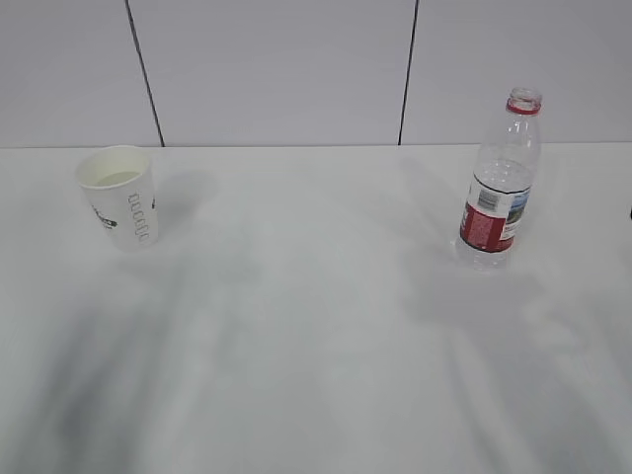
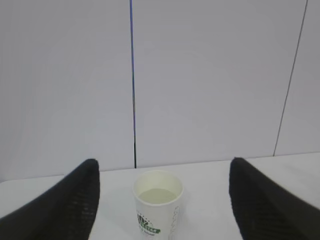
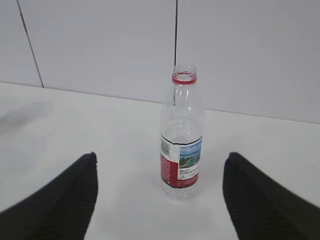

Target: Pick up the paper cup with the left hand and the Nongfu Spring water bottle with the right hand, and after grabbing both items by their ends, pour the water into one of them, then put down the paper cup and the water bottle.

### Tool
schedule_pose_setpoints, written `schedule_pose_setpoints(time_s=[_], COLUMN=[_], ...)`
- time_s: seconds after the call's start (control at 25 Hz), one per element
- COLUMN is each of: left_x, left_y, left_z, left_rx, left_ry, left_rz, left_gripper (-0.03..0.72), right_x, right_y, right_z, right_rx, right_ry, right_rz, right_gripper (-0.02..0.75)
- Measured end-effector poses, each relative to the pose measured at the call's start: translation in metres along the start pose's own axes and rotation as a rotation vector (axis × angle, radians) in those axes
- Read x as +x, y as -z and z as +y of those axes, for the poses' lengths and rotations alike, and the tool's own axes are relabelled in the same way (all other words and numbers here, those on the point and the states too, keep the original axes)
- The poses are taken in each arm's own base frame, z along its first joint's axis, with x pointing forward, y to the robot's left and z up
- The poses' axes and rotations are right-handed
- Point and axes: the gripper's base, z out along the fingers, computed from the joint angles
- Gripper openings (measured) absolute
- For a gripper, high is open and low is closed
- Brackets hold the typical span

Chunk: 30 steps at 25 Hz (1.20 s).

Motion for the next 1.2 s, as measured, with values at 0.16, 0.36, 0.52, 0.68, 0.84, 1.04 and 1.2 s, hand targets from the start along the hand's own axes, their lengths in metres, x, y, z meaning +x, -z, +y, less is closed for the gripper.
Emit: schedule_pose_setpoints(time_s=[0.16,0.36,0.52,0.68,0.84,1.04,1.2], left_x=[0.001,0.000,0.002,-0.009,-0.034,-0.046,-0.047], left_y=[0.005,0.009,0.009,0.011,0.013,0.016,0.019], left_z=[0.001,0.001,0.001,0.001,0.001,0.002,0.003], left_rx=[-0.009,-0.013,-0.018,-0.033,-0.051,-0.075,-0.094], left_ry=[0.004,0.005,0.005,0.004,0.004,0.007,0.010], left_rz=[0.022,0.023,0.048,0.081,0.102,0.182,0.266], left_gripper=[0.591,0.588,0.587,0.587,0.587,0.580,0.573], right_x=[0.000,0.000,0.002,0.003,-0.001,-0.003,-0.002], right_y=[0.008,0.019,0.027,0.034,0.039,0.044,0.048], right_z=[0.000,0.000,0.000,0.000,0.000,0.000,0.000], right_rx=[0.000,0.002,0.002,0.000,-0.001,-0.001,-0.004], right_ry=[0.000,0.000,-0.004,-0.016,-0.016,-0.016,-0.021], right_rz=[0.011,0.008,0.020,0.027,0.051,0.075,0.111], right_gripper=[0.586,0.586,0.585,0.585,0.585,0.585,0.585])
